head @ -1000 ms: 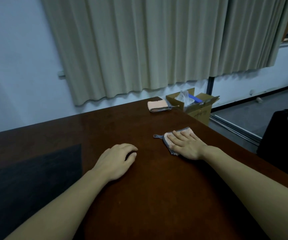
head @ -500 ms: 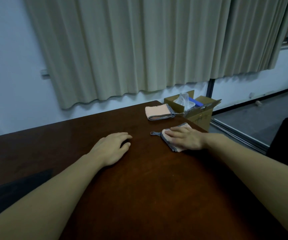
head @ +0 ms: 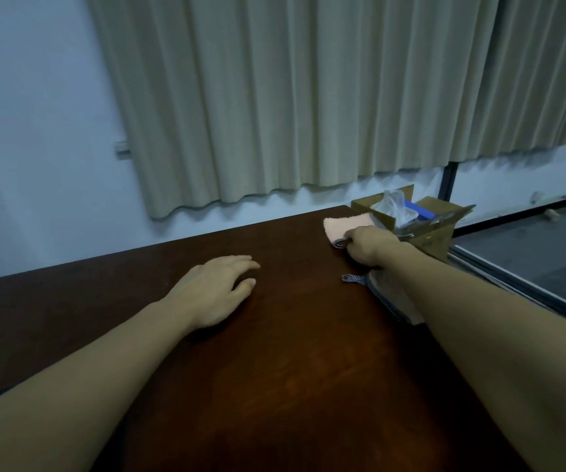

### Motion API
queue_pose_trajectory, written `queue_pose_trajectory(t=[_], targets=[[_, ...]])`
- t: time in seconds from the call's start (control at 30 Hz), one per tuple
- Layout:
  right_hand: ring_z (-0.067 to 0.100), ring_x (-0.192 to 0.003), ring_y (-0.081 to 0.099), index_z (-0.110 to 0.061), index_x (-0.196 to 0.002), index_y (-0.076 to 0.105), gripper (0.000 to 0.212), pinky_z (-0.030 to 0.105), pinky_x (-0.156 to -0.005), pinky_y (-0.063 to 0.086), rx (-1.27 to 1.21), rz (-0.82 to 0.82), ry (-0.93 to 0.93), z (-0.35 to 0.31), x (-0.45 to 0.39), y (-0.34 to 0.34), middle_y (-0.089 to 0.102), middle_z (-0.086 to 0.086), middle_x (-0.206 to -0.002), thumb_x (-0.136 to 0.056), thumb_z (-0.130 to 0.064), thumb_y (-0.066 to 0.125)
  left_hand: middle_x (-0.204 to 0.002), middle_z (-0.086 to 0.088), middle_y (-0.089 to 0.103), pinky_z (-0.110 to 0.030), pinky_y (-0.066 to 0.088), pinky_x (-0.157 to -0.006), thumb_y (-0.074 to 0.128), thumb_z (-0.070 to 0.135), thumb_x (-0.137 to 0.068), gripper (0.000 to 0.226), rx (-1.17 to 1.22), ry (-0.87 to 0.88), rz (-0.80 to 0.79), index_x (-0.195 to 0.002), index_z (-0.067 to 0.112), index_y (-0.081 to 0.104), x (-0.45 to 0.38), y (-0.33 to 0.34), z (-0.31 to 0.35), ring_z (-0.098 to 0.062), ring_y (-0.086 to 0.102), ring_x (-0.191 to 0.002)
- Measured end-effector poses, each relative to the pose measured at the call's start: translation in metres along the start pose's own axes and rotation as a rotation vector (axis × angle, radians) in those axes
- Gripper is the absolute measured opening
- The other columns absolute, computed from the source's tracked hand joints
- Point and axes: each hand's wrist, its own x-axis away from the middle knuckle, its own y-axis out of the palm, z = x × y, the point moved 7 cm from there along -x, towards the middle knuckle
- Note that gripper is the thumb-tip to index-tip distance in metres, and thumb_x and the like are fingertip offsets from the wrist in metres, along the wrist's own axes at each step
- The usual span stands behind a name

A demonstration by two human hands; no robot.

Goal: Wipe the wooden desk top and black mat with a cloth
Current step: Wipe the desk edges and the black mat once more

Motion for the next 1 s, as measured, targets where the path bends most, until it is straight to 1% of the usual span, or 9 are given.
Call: queue_pose_trajectory(t=[0.23,0.4,0.47,0.53,0.63,0.7,0.77,0.83,1.0], targets=[[0.033,-0.136,0.046,-0.021,-0.144,0.055,0.048,0.04,-0.11,0.038,-0.116,-0.031,-0.114,-0.032,0.038,-0.001,0.049,0.012,-0.152,-0.108,-0.039,0.028,-0.163,0.012,0.028,-0.043,0.026,-0.117,0.036,0.044,-0.107,0.046,0.044,-0.05,-0.014,-0.152,0.035,0.038,0.024,0.001,-0.014,-0.01,0.024,-0.15],[0.034,-0.124,0.054,-0.016,-0.127,0.062,0.049,0.042,-0.099,0.043,-0.134,0.044,-0.185,-0.062,0.086,-0.004,0.057,0.01,-0.135,-0.106,-0.047,0.03,-0.161,0.013,0.032,-0.043,0.029,-0.119,0.037,0.046,-0.106,0.044,0.108,-0.059,0.021,-0.149,0.037,0.041,0.059,-0.003,-0.013,-0.009,0.027,-0.148],[0.033,-0.125,0.051,-0.015,-0.127,0.057,0.043,0.046,-0.1,0.044,-0.021,0.06,-0.205,-0.068,0.093,0.001,0.052,0.009,-0.132,-0.106,-0.044,0.034,-0.161,0.013,0.032,-0.043,0.029,-0.119,0.037,0.047,-0.106,0.044,0.115,-0.052,0.014,-0.149,0.038,0.041,0.061,0.002,-0.014,-0.009,0.028,-0.148],[0.033,-0.13,0.043,-0.014,-0.132,0.052,0.042,0.048,-0.104,0.041,0.061,0.074,-0.2,-0.068,0.094,0.003,0.046,0.01,-0.137,-0.104,-0.043,0.039,-0.161,0.014,0.031,-0.043,0.029,-0.12,0.037,0.047,-0.105,0.045,0.123,-0.056,0.005,-0.149,0.039,0.04,0.063,0.005,-0.019,-0.008,0.027,-0.148],[0.035,-0.144,0.028,-0.017,-0.144,0.043,0.049,0.046,-0.116,0.028,-0.051,0.043,-0.221,-0.07,0.081,0.001,0.034,0.01,-0.153,-0.101,-0.04,0.048,-0.161,0.014,0.031,-0.046,0.028,-0.12,0.037,0.048,-0.105,0.045,0.129,-0.063,0.002,-0.149,0.04,0.04,0.061,0.007,-0.035,-0.008,0.027,-0.148],[0.034,-0.154,0.008,-0.026,-0.159,0.024,0.059,0.045,-0.124,0.009,-0.088,-0.072,-0.229,-0.071,0.065,0.009,0.014,0.007,-0.168,-0.105,-0.044,0.039,-0.162,0.014,0.03,-0.05,0.029,-0.119,0.037,0.048,-0.105,0.046,0.126,-0.068,-0.009,-0.15,0.04,0.038,0.053,0.009,-0.046,-0.009,0.025,-0.149],[0.035,-0.156,-0.007,-0.039,-0.162,0.005,0.06,0.05,-0.125,-0.003,-0.009,-0.173,-0.183,-0.068,0.047,0.024,-0.004,-0.001,-0.171,-0.106,-0.057,0.02,-0.163,0.012,0.028,-0.049,0.027,-0.12,0.037,0.047,-0.105,0.047,0.122,-0.062,-0.006,-0.151,0.039,0.037,0.041,0.01,-0.053,-0.01,0.024,-0.15],[0.036,-0.154,-0.013,-0.045,-0.159,-0.004,0.062,0.053,-0.124,-0.007,0.042,-0.194,-0.123,-0.063,0.031,0.031,-0.011,-0.005,-0.17,-0.103,-0.065,0.011,-0.163,0.011,0.027,-0.047,0.026,-0.121,0.037,0.047,-0.106,0.048,0.111,-0.054,0.008,-0.152,0.038,0.035,0.025,0.009,-0.057,-0.011,0.023,-0.151],[0.035,-0.154,-0.013,-0.045,-0.159,-0.005,0.065,0.052,-0.124,-0.007,0.019,-0.176,-0.024,-0.047,-0.009,0.028,-0.012,-0.004,-0.17,-0.101,-0.069,0.011,-0.164,0.011,0.024,-0.049,0.023,-0.122,0.036,0.048,-0.106,0.05,0.08,-0.048,-0.005,-0.154,0.037,0.032,-0.018,0.014,-0.06,-0.014,0.019,-0.152]])
